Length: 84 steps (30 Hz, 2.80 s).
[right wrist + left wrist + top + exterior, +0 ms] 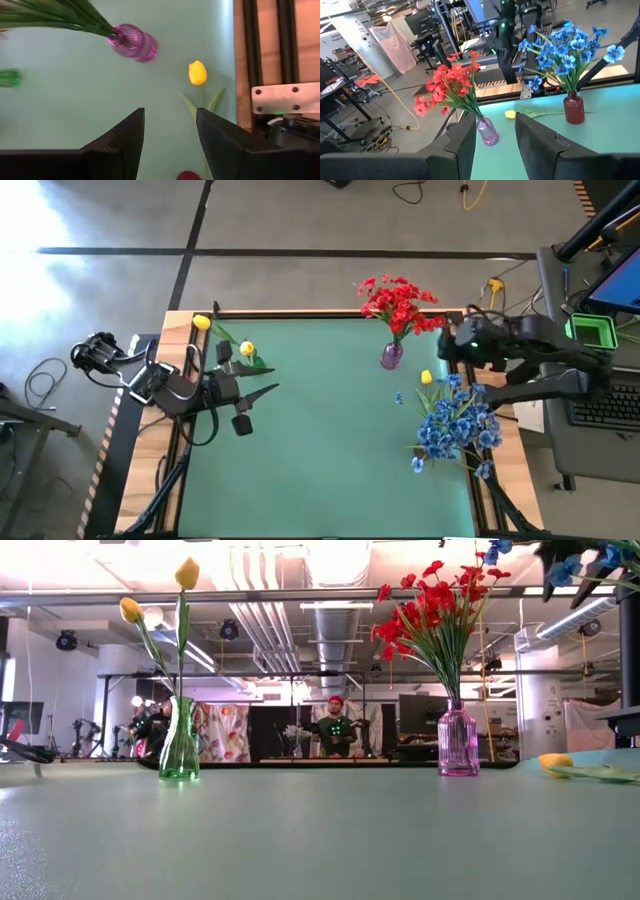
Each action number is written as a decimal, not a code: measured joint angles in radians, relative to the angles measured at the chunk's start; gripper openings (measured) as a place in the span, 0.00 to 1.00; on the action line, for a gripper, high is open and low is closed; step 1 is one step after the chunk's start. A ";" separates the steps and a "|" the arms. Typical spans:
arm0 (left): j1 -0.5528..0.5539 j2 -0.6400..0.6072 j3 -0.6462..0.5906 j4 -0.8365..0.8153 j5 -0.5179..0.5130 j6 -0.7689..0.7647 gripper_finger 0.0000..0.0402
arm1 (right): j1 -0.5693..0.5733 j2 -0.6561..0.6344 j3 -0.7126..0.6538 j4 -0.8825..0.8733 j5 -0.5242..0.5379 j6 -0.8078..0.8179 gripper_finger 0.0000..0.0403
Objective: Sort flowers into vase by color
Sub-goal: Put the yellow tulip into the green vase
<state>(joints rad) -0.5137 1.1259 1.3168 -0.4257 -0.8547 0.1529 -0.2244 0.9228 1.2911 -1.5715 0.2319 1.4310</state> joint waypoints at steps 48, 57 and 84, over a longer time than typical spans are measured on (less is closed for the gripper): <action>-0.003 -0.099 -0.002 -0.178 0.000 -0.152 0.31 | -0.111 0.049 -0.207 0.002 -0.294 -0.217 0.50; -0.003 -0.099 -0.003 -0.184 0.000 -0.152 0.31 | -0.079 0.014 -0.228 0.010 -0.293 -0.179 0.50; -0.003 -0.099 -0.003 -0.205 0.001 -0.166 0.31 | 0.018 0.002 -0.524 0.252 -0.310 -0.107 0.50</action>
<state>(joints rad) -0.5163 1.0267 1.3140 -0.6308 -0.8541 -0.0135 -0.2066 0.9249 0.7675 -1.3195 -0.0780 1.3243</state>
